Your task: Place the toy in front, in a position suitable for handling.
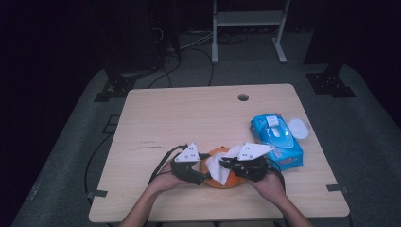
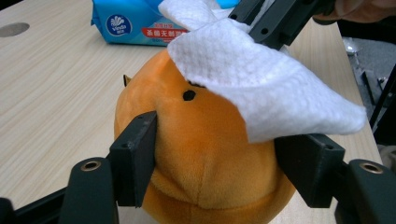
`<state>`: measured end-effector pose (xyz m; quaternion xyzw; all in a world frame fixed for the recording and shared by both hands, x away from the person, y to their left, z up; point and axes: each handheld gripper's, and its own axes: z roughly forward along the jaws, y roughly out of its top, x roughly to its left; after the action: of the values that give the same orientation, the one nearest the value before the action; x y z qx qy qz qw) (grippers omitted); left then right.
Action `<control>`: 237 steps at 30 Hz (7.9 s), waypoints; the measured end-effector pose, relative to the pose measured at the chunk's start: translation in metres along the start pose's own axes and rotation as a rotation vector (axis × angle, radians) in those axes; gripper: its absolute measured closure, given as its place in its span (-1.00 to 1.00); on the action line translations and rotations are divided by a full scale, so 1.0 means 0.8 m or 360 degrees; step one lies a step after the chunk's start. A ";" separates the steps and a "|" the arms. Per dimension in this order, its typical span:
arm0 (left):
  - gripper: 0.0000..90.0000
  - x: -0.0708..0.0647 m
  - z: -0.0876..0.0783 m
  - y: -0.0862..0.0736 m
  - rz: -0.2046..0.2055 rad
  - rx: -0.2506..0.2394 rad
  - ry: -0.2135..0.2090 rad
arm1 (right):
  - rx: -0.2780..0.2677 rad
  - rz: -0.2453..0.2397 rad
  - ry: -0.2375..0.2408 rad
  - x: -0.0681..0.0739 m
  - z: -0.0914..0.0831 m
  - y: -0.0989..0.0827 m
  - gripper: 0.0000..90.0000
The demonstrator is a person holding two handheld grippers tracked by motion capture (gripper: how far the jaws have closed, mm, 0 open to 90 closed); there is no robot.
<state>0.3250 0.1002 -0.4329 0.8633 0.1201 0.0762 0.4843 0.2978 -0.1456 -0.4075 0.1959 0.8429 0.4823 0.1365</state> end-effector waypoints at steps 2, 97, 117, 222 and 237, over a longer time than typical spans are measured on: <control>-0.45 0.001 -0.002 0.002 -0.0053 0.0004 0.0031 | 0.0010 0.0034 -0.0003 -0.005 0.000 -0.005 0.87; -0.51 -0.009 0.001 0.010 -0.0101 -0.0012 -0.0083 | 0.0086 0.0068 -0.0012 0.002 -0.015 -0.004 0.87; -0.51 -0.002 -0.002 -0.002 -0.0142 0.0017 -0.0118 | 0.0087 0.0219 -0.0058 -0.023 -0.037 -0.035 0.87; -0.37 -0.024 0.005 0.012 -0.0041 0.0117 -0.0040 | 0.0143 -0.0039 0.0022 0.014 0.024 0.034 0.87; -0.34 -0.008 0.008 -0.001 -0.0178 0.0065 -0.0037 | 0.0133 0.0204 -0.0139 -0.022 -0.049 -0.036 0.87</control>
<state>0.3202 0.0935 -0.4370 0.8657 0.1640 0.0366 0.4715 0.2913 -0.1970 -0.4124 0.2757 0.8412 0.4454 0.1337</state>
